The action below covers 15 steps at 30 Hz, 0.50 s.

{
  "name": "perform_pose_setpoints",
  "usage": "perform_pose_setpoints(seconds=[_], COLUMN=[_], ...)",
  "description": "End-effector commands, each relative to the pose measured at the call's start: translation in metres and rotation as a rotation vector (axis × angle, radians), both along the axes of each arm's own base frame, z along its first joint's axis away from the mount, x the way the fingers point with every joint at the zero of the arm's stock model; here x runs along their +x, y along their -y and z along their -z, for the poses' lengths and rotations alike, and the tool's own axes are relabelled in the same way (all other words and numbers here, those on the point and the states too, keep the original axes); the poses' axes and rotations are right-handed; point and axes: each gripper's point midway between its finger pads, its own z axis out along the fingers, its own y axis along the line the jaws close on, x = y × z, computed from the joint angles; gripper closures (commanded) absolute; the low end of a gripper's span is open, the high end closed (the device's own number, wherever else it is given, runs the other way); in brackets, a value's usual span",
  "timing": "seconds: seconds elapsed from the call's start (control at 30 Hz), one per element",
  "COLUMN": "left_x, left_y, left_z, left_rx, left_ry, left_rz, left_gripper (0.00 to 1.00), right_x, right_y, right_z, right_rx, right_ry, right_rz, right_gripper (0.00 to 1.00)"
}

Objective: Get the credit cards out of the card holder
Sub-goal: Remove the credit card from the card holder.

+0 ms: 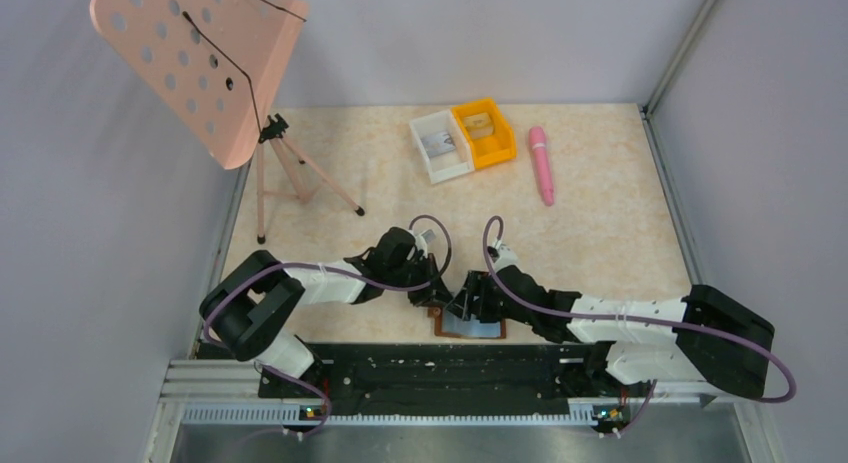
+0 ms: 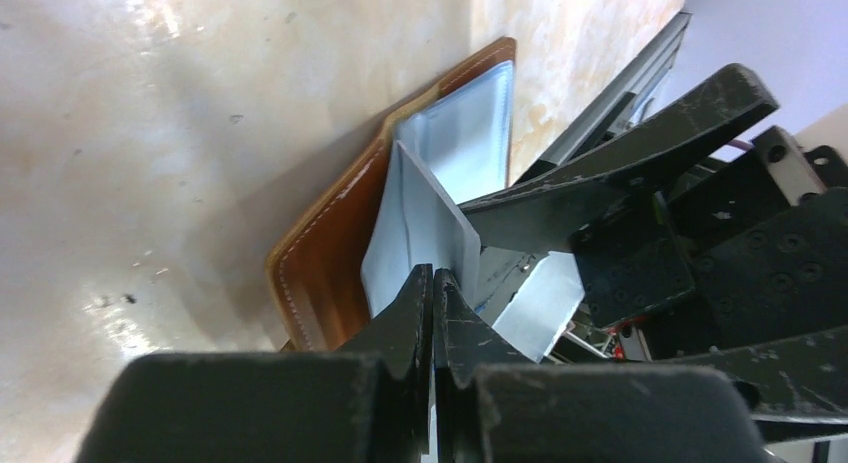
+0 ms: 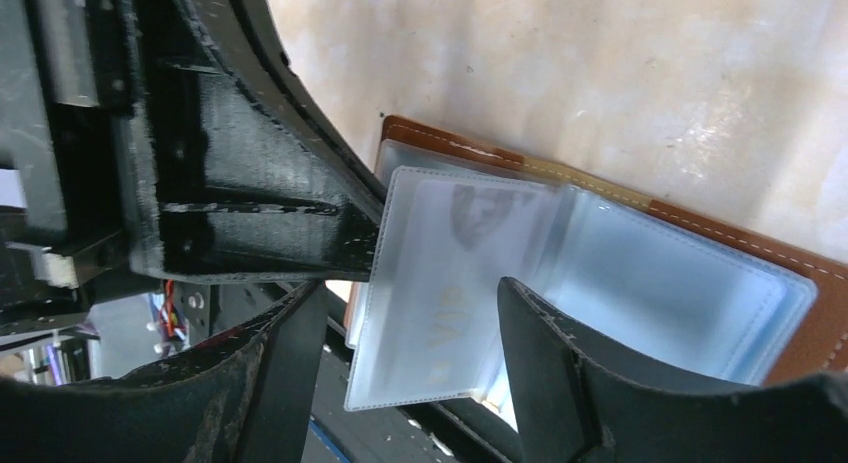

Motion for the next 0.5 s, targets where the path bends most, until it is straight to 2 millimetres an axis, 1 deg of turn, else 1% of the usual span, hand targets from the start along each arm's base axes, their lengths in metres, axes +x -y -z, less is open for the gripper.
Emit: perform_pose_setpoints(seconds=[0.0,0.07,0.2,0.3,0.43,0.47], left_x=[-0.004,-0.005,-0.007,-0.007,-0.008,-0.008], left_y=[0.013,0.016,0.022,0.026,0.029,0.029], left_z=[-0.019,-0.022,-0.028,-0.028,-0.026,-0.026], left_rx=[-0.095,-0.107,-0.134,-0.133,-0.13,-0.13], left_ry=[0.028,0.026,0.025,0.023,0.014,0.011], left_rz=[0.045,0.05,0.067,0.073,0.083,0.084], left_gripper=[1.0,1.0,1.0,1.0,1.0,1.0], right_x=[0.011,0.01,0.01,0.011,0.01,0.008], right_y=[-0.003,0.0,0.007,0.014,0.023,0.029], right_z=[-0.014,-0.014,-0.021,-0.025,-0.023,-0.018], right_rx=[0.003,-0.005,-0.012,-0.026,-0.046,-0.066], right_ry=[0.014,0.011,0.026,0.041,0.048,0.038], right_rz=[0.035,0.04,0.052,0.07,0.083,0.087], right_gripper=[0.39,0.41,0.45,0.48,0.53,0.54])
